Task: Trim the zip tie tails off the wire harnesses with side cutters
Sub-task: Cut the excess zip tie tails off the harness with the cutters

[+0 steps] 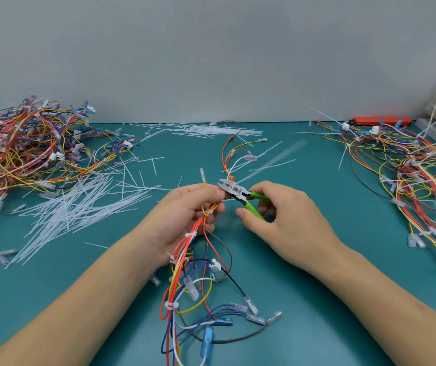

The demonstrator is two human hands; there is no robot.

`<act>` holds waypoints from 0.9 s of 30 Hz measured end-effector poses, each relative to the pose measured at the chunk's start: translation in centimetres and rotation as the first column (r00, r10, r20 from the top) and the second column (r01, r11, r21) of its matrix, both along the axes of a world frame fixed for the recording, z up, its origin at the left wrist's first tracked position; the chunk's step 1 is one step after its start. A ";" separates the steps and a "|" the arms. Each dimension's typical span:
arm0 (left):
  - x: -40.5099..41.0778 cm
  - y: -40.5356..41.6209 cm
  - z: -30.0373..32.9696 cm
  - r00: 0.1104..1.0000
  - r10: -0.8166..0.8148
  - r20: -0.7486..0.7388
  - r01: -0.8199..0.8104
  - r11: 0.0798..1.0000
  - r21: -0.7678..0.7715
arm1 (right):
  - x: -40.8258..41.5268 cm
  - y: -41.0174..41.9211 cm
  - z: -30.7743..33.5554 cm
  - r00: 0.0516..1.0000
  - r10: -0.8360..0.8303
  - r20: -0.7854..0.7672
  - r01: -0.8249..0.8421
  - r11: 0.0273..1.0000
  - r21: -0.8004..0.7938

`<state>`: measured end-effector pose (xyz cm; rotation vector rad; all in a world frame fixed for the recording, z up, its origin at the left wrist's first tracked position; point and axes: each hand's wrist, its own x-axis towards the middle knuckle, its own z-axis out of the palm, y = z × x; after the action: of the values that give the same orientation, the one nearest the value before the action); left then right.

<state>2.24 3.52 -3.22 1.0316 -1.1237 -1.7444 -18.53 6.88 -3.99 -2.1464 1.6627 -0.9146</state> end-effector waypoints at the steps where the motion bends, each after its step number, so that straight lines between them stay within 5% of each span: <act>1: 0.0 0.0 0.0 1.000 -0.001 0.002 0.001 1.000 -0.002 | 0.0 0.0 0.1 1.000 -0.001 0.006 0.001 1.000 0.003; 27: 0.0 -0.1 -0.3 1.000 0.010 0.010 -0.010 1.000 0.003 | -0.1 -0.2 -0.1 0.999 0.043 0.021 -0.044 0.997 0.062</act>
<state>2.27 3.37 -3.49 1.0469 -1.1204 -1.7351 -18.60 6.67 -4.11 -2.1170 1.6071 -0.8573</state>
